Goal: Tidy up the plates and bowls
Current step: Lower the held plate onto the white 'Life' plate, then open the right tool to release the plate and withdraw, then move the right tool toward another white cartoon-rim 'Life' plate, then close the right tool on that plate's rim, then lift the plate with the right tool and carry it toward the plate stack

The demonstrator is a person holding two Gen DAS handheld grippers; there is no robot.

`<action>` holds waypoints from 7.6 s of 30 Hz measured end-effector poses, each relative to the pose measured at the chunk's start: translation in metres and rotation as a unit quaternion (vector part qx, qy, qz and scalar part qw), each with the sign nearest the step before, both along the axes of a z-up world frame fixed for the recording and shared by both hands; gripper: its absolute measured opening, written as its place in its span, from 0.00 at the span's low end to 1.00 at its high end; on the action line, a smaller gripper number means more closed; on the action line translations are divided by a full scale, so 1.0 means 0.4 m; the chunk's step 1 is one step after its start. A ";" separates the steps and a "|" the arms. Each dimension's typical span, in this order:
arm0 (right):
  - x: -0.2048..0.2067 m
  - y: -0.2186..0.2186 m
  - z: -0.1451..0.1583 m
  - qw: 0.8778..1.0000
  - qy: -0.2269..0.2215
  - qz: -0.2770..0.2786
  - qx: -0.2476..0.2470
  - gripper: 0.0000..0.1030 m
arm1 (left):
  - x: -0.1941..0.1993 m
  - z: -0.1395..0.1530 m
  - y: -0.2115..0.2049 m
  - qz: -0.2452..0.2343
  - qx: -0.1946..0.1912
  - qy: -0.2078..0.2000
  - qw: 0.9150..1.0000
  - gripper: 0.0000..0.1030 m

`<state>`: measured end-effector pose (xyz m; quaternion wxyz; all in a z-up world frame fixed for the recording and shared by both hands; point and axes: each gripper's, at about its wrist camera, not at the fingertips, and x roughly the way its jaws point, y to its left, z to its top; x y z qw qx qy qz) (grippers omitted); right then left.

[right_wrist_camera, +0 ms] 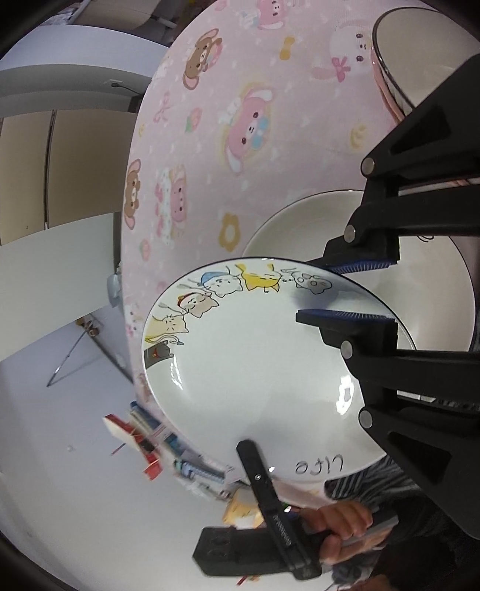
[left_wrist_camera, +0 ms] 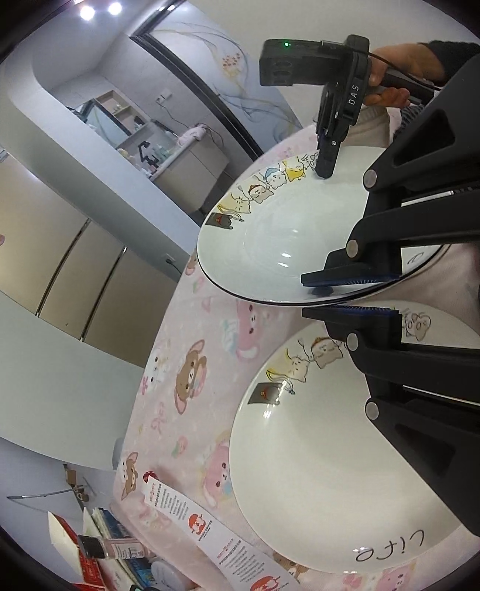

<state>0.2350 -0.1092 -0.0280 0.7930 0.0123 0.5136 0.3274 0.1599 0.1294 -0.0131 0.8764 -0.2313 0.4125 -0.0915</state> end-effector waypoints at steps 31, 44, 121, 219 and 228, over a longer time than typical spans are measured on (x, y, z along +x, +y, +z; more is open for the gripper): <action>-0.027 0.082 -0.059 0.991 -0.036 0.019 -0.125 0.24 | -0.009 -0.028 -0.002 0.010 0.013 0.008 1.000 0.09; -0.062 0.120 -0.047 0.971 -0.111 0.046 -0.205 0.35 | -0.006 -0.021 -0.030 0.006 0.053 0.000 0.999 0.09; -0.242 0.087 0.211 0.945 -0.311 0.042 0.092 1.00 | -0.193 0.169 -0.014 0.056 0.179 -0.154 0.970 1.00; 0.006 0.411 0.062 0.985 -0.146 0.088 0.041 0.18 | -0.230 -0.010 0.204 0.192 0.089 -0.050 0.976 0.17; -0.041 0.204 0.196 0.979 -0.198 0.022 0.033 0.16 | -0.181 0.102 0.060 0.119 0.076 -0.091 0.986 0.17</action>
